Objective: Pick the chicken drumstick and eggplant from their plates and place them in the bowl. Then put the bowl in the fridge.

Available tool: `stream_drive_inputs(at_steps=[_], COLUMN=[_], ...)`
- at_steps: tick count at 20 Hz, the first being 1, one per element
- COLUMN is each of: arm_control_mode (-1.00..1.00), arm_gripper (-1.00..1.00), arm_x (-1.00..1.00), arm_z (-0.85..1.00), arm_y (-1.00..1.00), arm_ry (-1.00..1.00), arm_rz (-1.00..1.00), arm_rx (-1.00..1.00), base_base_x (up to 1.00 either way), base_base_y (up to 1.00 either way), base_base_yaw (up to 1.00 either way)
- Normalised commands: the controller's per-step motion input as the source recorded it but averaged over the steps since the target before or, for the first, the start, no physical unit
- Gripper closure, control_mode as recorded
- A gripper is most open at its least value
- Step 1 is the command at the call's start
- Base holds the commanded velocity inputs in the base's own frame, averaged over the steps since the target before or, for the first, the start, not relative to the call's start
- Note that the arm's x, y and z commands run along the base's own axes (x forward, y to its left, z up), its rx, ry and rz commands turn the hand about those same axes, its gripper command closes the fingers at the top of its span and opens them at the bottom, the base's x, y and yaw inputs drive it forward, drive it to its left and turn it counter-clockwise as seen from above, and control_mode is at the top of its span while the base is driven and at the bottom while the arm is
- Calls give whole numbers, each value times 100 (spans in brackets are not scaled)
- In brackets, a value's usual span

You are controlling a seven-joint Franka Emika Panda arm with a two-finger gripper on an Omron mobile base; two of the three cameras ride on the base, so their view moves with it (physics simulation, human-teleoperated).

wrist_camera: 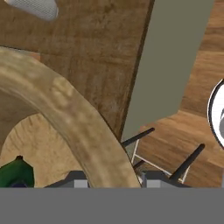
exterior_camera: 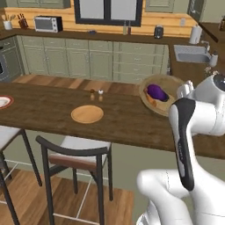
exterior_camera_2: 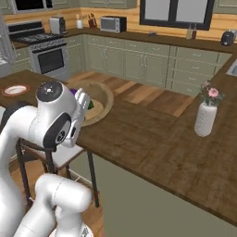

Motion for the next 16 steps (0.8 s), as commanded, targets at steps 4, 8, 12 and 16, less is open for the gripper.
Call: stream_drive_inputs(at_steps=[4, 8, 12, 16], arm_control_mode=[100, 100, 100, 100], arm_gripper=[100, 100, 100, 100], arm_x=[0, 0, 0, 0], arm_z=[0, 0, 0, 0], arm_y=[0, 0, 0, 0], arm_ry=[0, 0, 0, 0], arm_rz=[0, 0, 0, 0], arm_rx=[0, 0, 0, 0], base_base_x=[-100, -94, -36, 0], base_base_y=[92, 100, 100, 100], base_base_yaw=[-4, 0, 5, 36])
